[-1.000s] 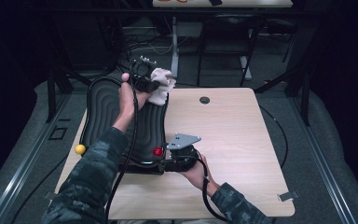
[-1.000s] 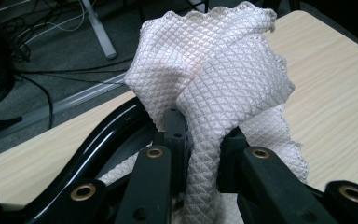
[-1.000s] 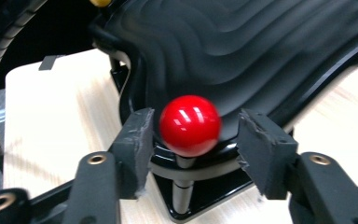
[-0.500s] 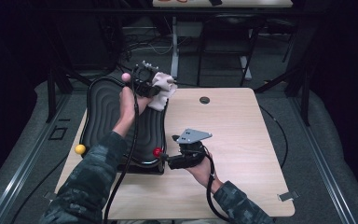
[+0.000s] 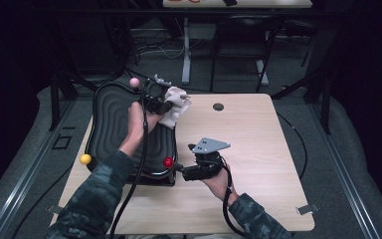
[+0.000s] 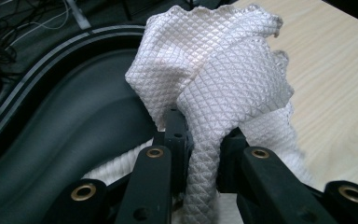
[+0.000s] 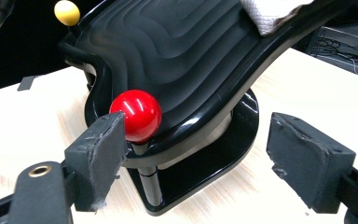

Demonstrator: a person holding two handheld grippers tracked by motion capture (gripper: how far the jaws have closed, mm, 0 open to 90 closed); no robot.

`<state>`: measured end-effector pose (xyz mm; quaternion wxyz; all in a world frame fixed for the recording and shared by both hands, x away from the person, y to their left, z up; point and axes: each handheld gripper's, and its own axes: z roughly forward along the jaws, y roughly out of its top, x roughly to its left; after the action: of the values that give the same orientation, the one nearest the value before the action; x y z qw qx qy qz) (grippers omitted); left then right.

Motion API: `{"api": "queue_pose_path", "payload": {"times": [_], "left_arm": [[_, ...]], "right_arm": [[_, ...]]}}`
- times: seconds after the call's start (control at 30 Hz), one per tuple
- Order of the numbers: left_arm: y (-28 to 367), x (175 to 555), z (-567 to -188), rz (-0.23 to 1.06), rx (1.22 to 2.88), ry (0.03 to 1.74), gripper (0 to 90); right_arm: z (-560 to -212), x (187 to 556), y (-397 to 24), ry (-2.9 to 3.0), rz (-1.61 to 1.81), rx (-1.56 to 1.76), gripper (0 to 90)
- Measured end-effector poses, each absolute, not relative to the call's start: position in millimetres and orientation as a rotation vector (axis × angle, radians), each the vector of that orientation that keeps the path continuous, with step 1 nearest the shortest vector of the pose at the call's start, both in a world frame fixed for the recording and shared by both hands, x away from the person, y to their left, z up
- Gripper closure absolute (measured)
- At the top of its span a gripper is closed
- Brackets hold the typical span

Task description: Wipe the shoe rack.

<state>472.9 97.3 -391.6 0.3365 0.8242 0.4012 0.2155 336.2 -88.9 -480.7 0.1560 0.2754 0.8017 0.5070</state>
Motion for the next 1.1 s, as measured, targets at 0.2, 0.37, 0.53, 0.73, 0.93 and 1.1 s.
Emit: {"api": "queue_pose_path", "payload": {"times": [0.2,0.37,0.53,0.73,0.93,1.1], "left_arm": [[99,464,-397,0.544,2.148,1.036,79.0],[101,458,-401,0.538,2.149,1.025,79.0],[104,452,-404,0.527,2.148,1.019,79.0],[106,445,-408,0.517,2.15,1.013,79.1],[110,433,-417,0.499,2.138,0.993,79.2],[112,419,-424,0.497,2.142,0.979,79.2]], "right_arm": [[-482,337,-89,2.294,1.447,0.799,19.8],[-482,337,-89,2.296,1.447,0.797,20.0],[-483,338,-89,2.296,1.434,0.801,20.0],[-484,338,-89,2.299,1.43,0.808,19.9],[-485,341,-90,2.294,1.431,0.812,19.8],[-485,343,-92,2.293,1.444,0.817,19.6]]}}
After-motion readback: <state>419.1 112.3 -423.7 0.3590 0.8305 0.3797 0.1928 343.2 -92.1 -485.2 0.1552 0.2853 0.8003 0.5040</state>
